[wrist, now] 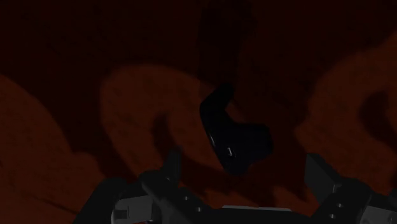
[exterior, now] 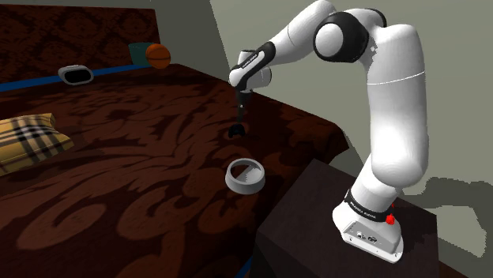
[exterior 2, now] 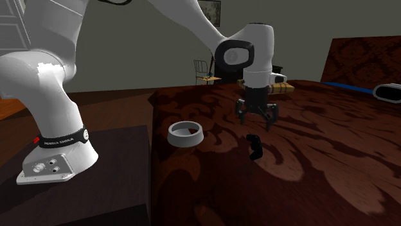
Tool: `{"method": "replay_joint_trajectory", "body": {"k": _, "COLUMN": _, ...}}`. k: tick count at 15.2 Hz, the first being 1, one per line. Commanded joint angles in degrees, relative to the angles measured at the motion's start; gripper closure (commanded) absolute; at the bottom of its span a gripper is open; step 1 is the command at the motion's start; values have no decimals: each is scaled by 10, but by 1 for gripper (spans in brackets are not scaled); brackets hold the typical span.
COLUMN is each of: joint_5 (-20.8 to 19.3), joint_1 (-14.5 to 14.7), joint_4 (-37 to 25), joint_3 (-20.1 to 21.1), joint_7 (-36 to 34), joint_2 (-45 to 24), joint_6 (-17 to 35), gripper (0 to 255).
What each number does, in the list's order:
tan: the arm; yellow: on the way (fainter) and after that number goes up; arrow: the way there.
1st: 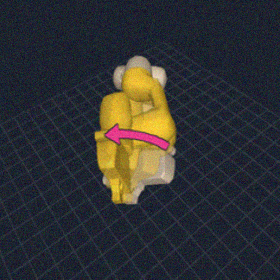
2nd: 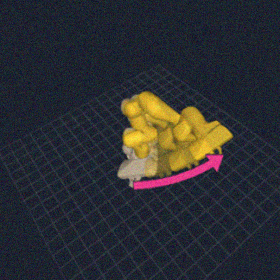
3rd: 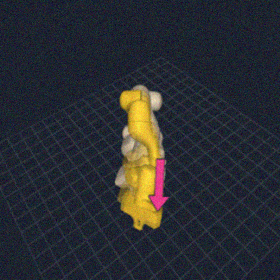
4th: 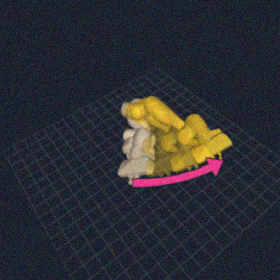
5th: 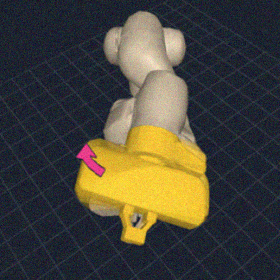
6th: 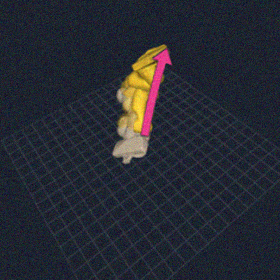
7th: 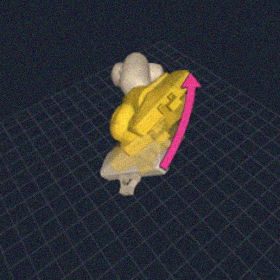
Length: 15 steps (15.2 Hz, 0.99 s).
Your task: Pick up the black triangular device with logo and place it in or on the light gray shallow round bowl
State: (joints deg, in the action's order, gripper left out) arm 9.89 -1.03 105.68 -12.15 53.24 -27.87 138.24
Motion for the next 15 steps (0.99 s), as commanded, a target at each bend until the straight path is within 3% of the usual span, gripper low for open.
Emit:
{"method": "replay_joint_trajectory", "body": {"k": 1, "joint_5": 8, "joint_1": -8, "joint_4": -48, "joint_3": 11, "joint_7": 17, "joint_2": -43, "joint_6": -2, "gripper": 0}}
{"method": "replay_joint_trajectory", "body": {"k": 3, "joint_5": 13, "joint_1": -16, "joint_4": -96, "joint_3": 21, "joint_7": 32, "joint_2": -85, "joint_6": -6, "gripper": 0}}
{"method": "replay_joint_trajectory", "body": {"k": 15, "joint_5": 21, "joint_1": -21, "joint_4": -110, "joint_3": 29, "joint_7": 36, "joint_2": -131, "joint_6": 26, "gripper": 0}}
